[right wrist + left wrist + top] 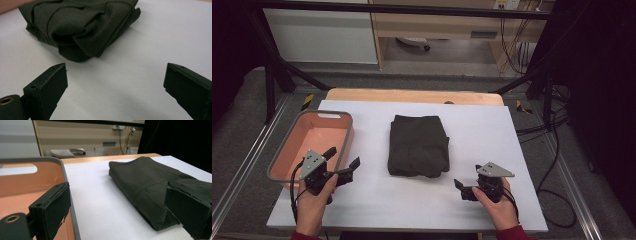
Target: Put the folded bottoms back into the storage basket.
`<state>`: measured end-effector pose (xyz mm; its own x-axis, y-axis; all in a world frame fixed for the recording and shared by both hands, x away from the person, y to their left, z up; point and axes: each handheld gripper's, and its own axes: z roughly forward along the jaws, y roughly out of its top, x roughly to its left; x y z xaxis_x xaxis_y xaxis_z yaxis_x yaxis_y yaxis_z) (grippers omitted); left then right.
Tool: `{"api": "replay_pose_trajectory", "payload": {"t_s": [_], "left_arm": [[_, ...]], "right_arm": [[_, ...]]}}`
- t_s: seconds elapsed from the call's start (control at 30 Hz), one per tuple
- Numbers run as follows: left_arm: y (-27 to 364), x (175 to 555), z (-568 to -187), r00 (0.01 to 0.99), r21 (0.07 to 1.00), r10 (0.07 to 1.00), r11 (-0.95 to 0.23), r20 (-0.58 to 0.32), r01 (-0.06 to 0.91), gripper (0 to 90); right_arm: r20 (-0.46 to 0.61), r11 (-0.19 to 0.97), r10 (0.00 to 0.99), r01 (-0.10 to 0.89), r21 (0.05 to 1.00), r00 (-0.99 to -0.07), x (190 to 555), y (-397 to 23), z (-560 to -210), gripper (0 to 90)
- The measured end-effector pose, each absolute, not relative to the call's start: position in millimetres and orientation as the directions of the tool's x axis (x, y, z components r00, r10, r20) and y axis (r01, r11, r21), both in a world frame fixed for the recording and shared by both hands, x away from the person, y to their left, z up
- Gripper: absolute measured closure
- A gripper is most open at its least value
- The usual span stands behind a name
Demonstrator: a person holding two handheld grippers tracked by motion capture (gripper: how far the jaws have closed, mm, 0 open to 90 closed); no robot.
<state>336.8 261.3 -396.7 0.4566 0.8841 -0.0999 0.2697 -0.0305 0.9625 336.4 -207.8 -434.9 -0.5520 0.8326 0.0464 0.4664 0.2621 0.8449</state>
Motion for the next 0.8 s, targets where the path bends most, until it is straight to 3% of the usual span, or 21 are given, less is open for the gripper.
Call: {"api": "replay_pose_trajectory", "payload": {"t_s": [0.5,0.67,0.8], "left_arm": [[259.6,339.1,-397.9,0.472,0.96,0.876,-0.038,-0.102,0.278,6.3],[259.4,339.3,-398.1,0.47,0.96,0.878,-0.042,-0.097,0.278,6.3],[259.6,339.5,-398.5,0.47,0.959,0.877,-0.041,-0.101,0.282,6.4]], "right_arm": [[0.083,0.323,0.792,0.53,0.784,-0.605,336.3,-196.4,-437.2,9.7],[0.074,0.355,0.772,0.526,0.773,-0.631,334.4,-189.5,-436.6,15.9],[0.072,0.368,0.764,0.525,0.767,-0.641,333.9,-188.1,-434.8,26.4]]}}
